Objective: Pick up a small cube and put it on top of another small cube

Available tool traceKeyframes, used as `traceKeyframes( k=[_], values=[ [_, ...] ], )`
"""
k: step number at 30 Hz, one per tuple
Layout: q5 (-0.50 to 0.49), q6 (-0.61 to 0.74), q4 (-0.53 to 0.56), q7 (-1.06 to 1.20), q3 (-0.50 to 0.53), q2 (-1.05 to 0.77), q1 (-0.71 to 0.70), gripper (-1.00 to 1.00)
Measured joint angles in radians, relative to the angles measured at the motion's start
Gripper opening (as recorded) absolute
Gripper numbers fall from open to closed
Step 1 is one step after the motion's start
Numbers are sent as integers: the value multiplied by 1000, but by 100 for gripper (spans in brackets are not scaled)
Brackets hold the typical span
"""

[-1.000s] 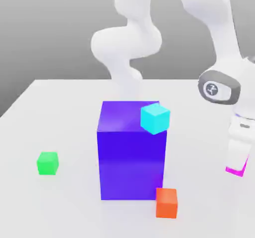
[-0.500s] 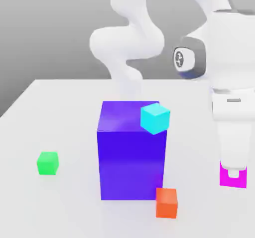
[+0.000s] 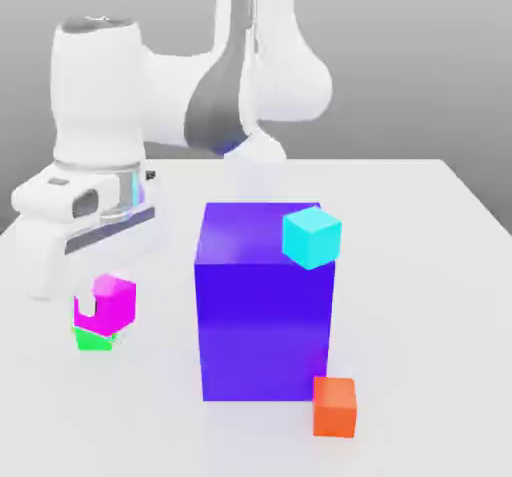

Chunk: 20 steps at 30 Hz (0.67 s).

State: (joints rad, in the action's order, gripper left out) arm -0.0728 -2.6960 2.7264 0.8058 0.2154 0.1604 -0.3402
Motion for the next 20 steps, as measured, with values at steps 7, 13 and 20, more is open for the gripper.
traceKeyframes(
  k=[7,13,20],
  values=[
    [0,-2,134,140,127,0,-100,-100],
    [178,-77,126,268,143,-110,-41,-100],
    [262,-193,125,328,139,-220,-26,-100]
  ],
)
